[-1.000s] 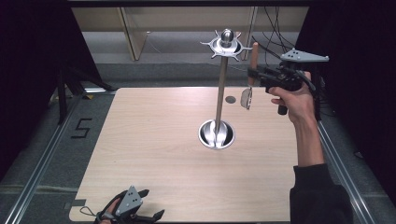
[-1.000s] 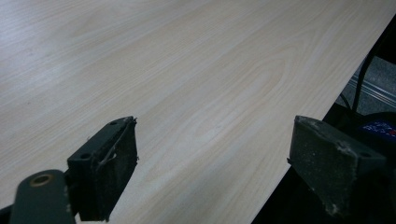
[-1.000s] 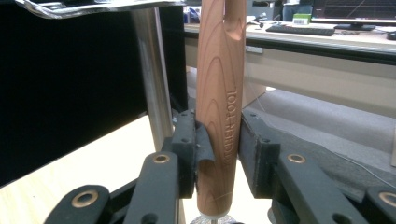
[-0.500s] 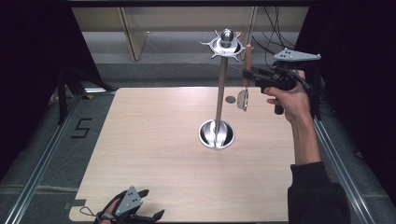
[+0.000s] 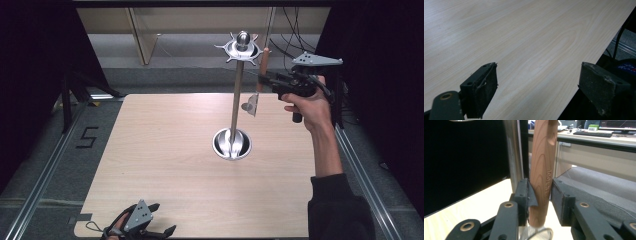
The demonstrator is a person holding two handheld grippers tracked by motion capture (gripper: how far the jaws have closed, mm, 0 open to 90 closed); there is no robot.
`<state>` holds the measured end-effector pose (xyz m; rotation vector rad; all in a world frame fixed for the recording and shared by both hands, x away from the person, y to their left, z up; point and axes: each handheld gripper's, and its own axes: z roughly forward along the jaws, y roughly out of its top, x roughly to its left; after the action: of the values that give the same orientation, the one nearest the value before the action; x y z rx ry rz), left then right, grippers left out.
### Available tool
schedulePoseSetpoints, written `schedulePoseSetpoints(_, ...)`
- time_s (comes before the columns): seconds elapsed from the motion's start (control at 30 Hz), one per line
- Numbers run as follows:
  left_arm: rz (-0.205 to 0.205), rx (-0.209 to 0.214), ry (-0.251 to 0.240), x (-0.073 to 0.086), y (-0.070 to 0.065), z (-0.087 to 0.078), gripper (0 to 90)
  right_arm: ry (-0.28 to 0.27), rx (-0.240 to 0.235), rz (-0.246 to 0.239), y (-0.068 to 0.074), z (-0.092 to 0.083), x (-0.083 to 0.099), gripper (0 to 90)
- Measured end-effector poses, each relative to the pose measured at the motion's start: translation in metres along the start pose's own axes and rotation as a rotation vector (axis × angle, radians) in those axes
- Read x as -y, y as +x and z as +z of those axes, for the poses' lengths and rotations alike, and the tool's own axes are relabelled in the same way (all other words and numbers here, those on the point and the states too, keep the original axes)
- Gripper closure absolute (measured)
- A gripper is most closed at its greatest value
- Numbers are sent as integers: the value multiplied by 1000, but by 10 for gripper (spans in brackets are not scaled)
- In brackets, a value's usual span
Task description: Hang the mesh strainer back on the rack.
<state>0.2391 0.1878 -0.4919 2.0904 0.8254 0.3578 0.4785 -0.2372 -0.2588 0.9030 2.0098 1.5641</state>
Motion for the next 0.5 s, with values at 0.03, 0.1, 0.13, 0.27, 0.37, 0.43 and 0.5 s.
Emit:
schedulePoseSetpoints(0.03,-32,12,-31,1,-2,2,148,-4,5,-6,0,0,0,676)
schedulePoseSetpoints(0.1,3,-4,-2,0,0,0,148,-3,4,-25,-2,0,1,670)
schedulePoseSetpoints(0.13,2,-2,-4,0,-1,0,148,6,9,-20,-1,0,1,664)
schedulePoseSetpoints(0.27,18,-1,-3,0,1,1,148,-1,6,0,0,-4,0,647)
schedulePoseSetpoints(0.37,28,-3,-2,0,1,0,148,16,13,-17,1,-10,0,608)
schedulePoseSetpoints(0.43,28,-4,-2,0,1,0,148,13,20,-23,1,-12,0,608)
schedulePoseSetpoints(0.5,26,-4,-4,0,1,0,148,15,17,-14,4,-19,2,598)
